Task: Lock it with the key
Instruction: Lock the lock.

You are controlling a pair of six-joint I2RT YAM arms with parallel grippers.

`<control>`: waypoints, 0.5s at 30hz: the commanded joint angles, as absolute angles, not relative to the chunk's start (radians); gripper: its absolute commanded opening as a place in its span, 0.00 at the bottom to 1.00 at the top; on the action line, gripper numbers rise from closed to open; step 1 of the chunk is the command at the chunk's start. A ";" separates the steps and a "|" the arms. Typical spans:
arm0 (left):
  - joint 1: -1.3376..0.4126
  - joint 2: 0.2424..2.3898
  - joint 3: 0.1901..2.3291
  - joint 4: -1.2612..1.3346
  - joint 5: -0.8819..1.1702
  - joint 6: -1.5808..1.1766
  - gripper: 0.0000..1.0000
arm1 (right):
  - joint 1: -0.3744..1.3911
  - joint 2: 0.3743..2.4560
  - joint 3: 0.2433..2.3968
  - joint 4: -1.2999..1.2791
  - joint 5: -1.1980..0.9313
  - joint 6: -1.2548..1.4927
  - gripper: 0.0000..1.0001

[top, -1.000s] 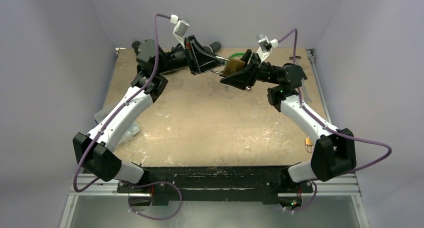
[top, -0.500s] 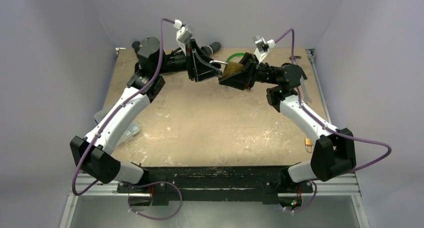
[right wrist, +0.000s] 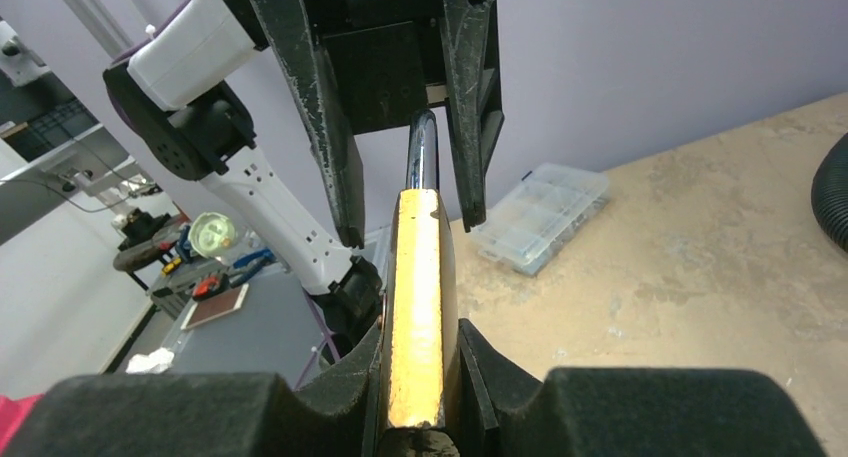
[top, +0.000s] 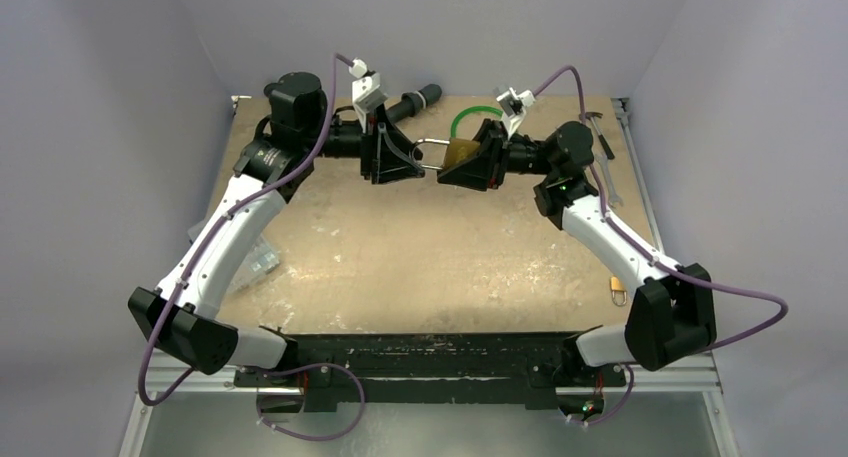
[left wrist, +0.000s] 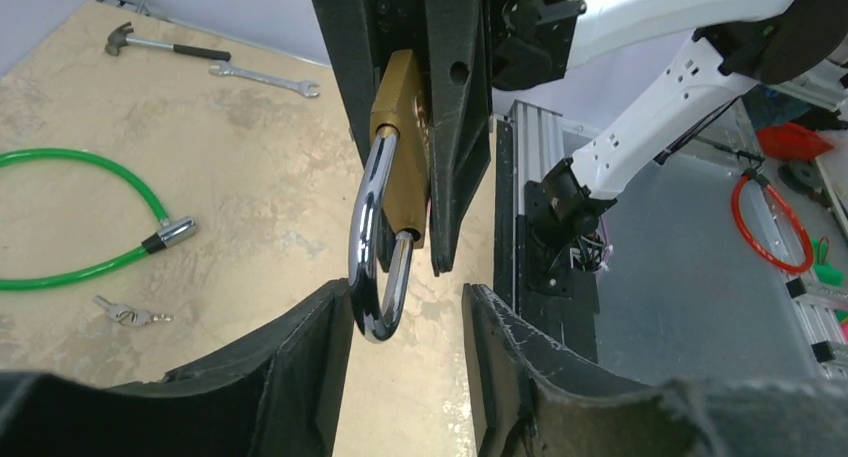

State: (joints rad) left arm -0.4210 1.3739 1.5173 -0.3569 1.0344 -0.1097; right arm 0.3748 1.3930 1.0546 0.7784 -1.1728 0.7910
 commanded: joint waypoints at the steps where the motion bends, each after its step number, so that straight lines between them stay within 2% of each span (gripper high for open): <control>1: -0.417 1.359 1.562 -0.417 1.035 -0.037 0.45 | 0.387 1.313 1.082 0.717 -1.167 0.653 0.00; 7: -0.417 1.359 1.551 -0.397 1.051 -0.046 0.33 | 0.403 1.302 1.095 0.606 -1.172 0.559 0.00; 10: -0.417 1.358 1.538 -0.371 1.060 -0.071 0.23 | 0.412 1.305 1.101 0.582 -1.174 0.536 0.00; 13: -0.419 1.353 1.522 -0.337 1.072 -0.096 0.06 | 0.422 1.308 1.109 0.558 -1.166 0.514 0.00; 15: -0.426 1.350 1.507 -0.319 1.076 -0.114 0.02 | 0.431 1.312 1.124 0.533 -1.156 0.487 0.00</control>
